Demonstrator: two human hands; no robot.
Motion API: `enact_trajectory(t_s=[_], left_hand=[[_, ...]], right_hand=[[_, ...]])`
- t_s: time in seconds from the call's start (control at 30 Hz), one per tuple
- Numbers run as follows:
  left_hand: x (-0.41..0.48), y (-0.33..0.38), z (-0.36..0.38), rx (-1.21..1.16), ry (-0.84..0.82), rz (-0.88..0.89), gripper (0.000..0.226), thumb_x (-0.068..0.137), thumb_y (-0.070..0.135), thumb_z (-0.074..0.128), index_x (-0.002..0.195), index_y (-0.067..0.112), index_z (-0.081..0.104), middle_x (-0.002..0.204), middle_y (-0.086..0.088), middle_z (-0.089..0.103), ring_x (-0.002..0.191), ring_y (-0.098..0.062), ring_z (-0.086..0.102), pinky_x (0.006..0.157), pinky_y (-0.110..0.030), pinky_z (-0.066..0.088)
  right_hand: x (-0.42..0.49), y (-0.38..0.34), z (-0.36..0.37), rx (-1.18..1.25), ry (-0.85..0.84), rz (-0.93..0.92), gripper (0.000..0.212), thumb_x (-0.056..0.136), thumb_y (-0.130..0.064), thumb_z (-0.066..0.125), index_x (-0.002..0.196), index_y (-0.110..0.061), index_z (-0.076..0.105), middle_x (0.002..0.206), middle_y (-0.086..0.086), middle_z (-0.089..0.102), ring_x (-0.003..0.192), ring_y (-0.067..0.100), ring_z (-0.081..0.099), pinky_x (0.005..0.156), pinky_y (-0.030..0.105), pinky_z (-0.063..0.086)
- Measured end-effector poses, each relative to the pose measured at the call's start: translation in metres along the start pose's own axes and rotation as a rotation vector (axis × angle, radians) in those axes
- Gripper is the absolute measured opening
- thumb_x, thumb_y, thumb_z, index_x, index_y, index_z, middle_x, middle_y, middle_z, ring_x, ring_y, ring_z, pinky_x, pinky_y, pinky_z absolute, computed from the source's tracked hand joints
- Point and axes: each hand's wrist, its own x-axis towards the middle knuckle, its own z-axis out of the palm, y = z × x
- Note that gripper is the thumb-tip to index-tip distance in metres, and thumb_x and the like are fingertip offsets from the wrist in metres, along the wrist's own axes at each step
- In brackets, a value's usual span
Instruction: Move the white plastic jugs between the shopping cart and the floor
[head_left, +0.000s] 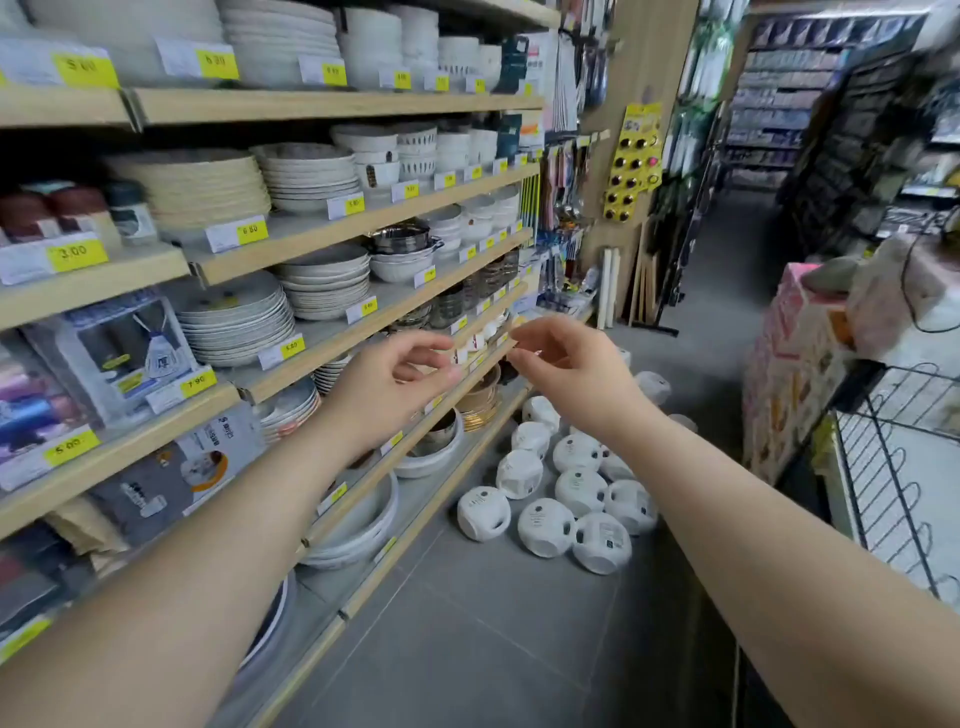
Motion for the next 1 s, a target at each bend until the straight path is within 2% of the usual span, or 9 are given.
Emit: enact_trajectory(t_s=[0.1,0.3,0.37,0.5,0.6,0.7,0.83,0.9,1.0], left_hand=[[0.037,-0.038,0.018,-0.012,-0.039,-0.051,0.026,0.073,0.044,0.073,0.097,0.044,0.063,0.102,0.011,0.069,0.093,-0.015,0.064,0.087,-0.029,0.052],[0.135,-0.117,0.056,-0.057,-0.099,-0.163,0.024,0.086,0.021,0.070,0.107,0.028,0.063,0.099,0.013,0.065,0.085,-0.004,0.060,0.079,-0.014,0.048],[0.168,-0.138,0.066,-0.058,-0.129,-0.199,0.022,0.086,0.021,0.069,0.106,0.030,0.063,0.097,0.013,0.066,0.088,-0.007,0.061,0.082,-0.019,0.049],[0.225,-0.173,0.092,-0.056,-0.199,-0.247,0.023,0.087,0.023,0.068,0.096,0.042,0.059,0.099,0.013,0.065,0.089,-0.008,0.061,0.083,-0.022,0.048],[0.260,-0.201,0.119,-0.055,-0.229,-0.306,0.021,0.087,0.022,0.069,0.100,0.036,0.062,0.100,0.010,0.065,0.089,-0.008,0.061,0.084,-0.021,0.048],[0.293,-0.227,0.149,-0.052,-0.240,-0.363,0.022,0.088,0.019,0.068,0.108,0.026,0.062,0.098,0.008,0.064,0.083,-0.002,0.059,0.075,-0.008,0.045],[0.341,-0.272,0.190,-0.033,-0.225,-0.453,0.021,0.088,0.023,0.067,0.105,0.034,0.060,0.100,0.012,0.065,0.088,-0.005,0.060,0.080,-0.018,0.045],[0.360,-0.297,0.209,-0.037,-0.199,-0.521,0.022,0.089,0.024,0.067,0.107,0.034,0.061,0.101,0.010,0.066,0.094,-0.009,0.061,0.084,-0.022,0.047],[0.378,-0.336,0.235,-0.022,-0.170,-0.610,0.024,0.089,0.022,0.067,0.113,0.027,0.062,0.099,0.012,0.065,0.089,-0.003,0.059,0.077,-0.012,0.042]], right_hand=[[0.032,0.042,0.009,-0.037,0.006,0.046,0.014,0.091,-0.029,0.063,0.104,-0.026,0.064,0.090,-0.008,0.068,0.076,0.008,0.060,0.074,0.025,0.051],[0.118,0.132,0.034,-0.043,-0.016,0.186,0.014,0.092,-0.028,0.062,0.105,-0.025,0.065,0.091,-0.010,0.064,0.078,0.004,0.058,0.071,0.019,0.049],[0.143,0.158,0.036,-0.055,-0.021,0.248,0.018,0.092,-0.029,0.062,0.108,-0.022,0.065,0.092,-0.009,0.065,0.084,0.010,0.061,0.076,0.026,0.051],[0.183,0.208,0.031,-0.042,-0.011,0.361,0.017,0.092,-0.026,0.062,0.108,-0.019,0.064,0.092,-0.010,0.064,0.083,0.011,0.062,0.073,0.023,0.051],[0.209,0.256,0.025,-0.026,-0.012,0.440,0.015,0.092,-0.025,0.063,0.106,-0.020,0.063,0.097,-0.001,0.067,0.073,0.008,0.058,0.060,0.019,0.047],[0.241,0.309,0.020,-0.036,-0.043,0.499,0.021,0.091,-0.027,0.063,0.109,-0.017,0.065,0.095,0.000,0.066,0.072,0.008,0.057,0.062,0.022,0.047],[0.294,0.384,0.021,-0.035,-0.102,0.552,0.022,0.090,-0.028,0.063,0.111,-0.018,0.065,0.088,-0.008,0.062,0.072,0.006,0.055,0.067,0.028,0.050],[0.319,0.421,0.027,-0.022,-0.152,0.590,0.022,0.090,-0.029,0.062,0.110,-0.020,0.064,0.086,-0.006,0.061,0.067,0.005,0.052,0.061,0.024,0.045],[0.347,0.473,0.044,-0.037,-0.234,0.635,0.018,0.091,-0.027,0.062,0.107,-0.019,0.063,0.092,-0.004,0.063,0.071,0.001,0.054,0.063,0.014,0.041]])
